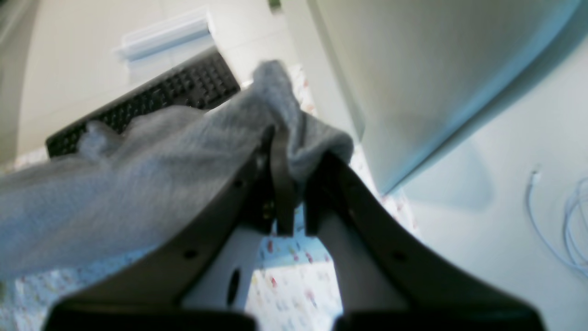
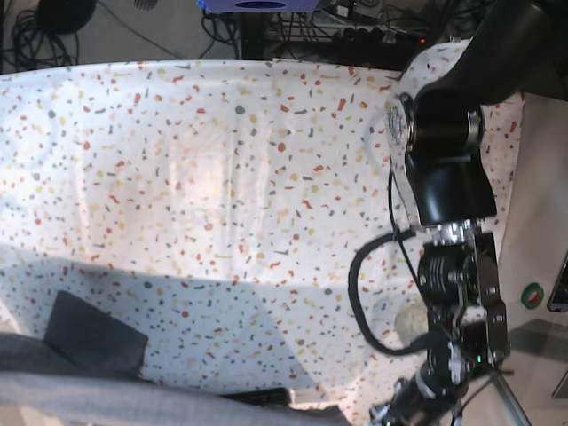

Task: Layout the t-shirt on the table in an organized manner, then fold the t-shirt properly
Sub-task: 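Lay the shirt down flat, pulling its edge taut with both grippers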

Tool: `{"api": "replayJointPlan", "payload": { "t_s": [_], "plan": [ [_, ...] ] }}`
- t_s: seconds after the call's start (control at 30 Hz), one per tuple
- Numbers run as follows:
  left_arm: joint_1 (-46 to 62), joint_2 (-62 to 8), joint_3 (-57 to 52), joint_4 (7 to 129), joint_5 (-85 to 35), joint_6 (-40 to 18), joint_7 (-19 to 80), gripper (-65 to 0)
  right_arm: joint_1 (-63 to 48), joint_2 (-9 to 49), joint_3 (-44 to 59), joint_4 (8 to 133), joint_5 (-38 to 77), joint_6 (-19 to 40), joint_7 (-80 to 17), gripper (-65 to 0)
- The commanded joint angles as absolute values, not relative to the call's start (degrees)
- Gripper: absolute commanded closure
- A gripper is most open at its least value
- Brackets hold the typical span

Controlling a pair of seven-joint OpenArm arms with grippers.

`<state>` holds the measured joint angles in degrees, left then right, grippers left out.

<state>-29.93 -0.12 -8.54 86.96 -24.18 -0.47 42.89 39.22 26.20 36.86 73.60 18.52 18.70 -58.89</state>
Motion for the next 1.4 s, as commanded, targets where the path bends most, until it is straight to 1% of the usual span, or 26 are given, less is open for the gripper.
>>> {"api": "replayJointPlan", "payload": {
  "t_s": [0.0,0.07,0.17,0.27,0.37,0.5,0.6,0.73,0.9,1.07,1.37],
  "plan": [
    [-29.14,-0.40,-8.48,90.07,-25.27,-1.01,41.01,0.0,36.62,26.59,38.46,77.85,20.88,19.12,-57.63,0.0],
    [-21.67,-0.48,-8.92,93.05,-25.27,-1.01,41.01,0.0,27.21,24.31,40.92,82.42,24.04,19.03,-57.36,0.0],
    [-11.74,-0.57,-8.92,94.73,-25.10,-1.01,40.92,0.0,17.54,20.88,43.30,82.77,25.63,19.03,-55.08,0.0],
    [-1.80,-0.57,-8.92,93.49,-24.84,-1.01,40.75,0.0,8.66,17.89,44.09,78.64,25.54,19.03,-48.04,0.0],
    [4.18,-0.57,-9.01,91.38,-24.84,-1.10,40.57,0.0,3.47,17.63,44.18,74.07,25.80,19.03,-43.12,0.0],
    [8.57,-1.54,-9.89,90.51,-24.75,-1.10,40.57,0.0,-1.19,17.63,44.26,71.60,25.80,19.03,-41.27,0.0],
    [10.15,-1.71,-12.88,90.77,-24.75,-1.19,40.57,0.0,-3.91,17.63,44.26,71.43,25.80,19.03,-41.19,0.0],
    [11.47,-4.53,-14.73,90.77,-25.01,-1.27,40.57,0.0,-5.76,17.54,45.41,71.43,25.80,19.03,-41.10,0.0],
    [14.73,-5.58,-14.99,90.95,-24.92,-1.27,40.57,0.0,-7.52,17.54,46.99,71.60,25.80,19.03,-41.71,0.0],
    [18.86,-5.93,-15.16,91.38,-25.10,-1.27,40.57,0.0,-10.51,14.99,46.90,71.87,25.80,19.03,-41.71,0.0],
    [25.10,-5.76,-15.16,97.36,-24.84,-1.19,40.57,0.0,-14.46,13.23,46.55,74.24,25.71,19.12,-41.71,0.0]
  ]
}}
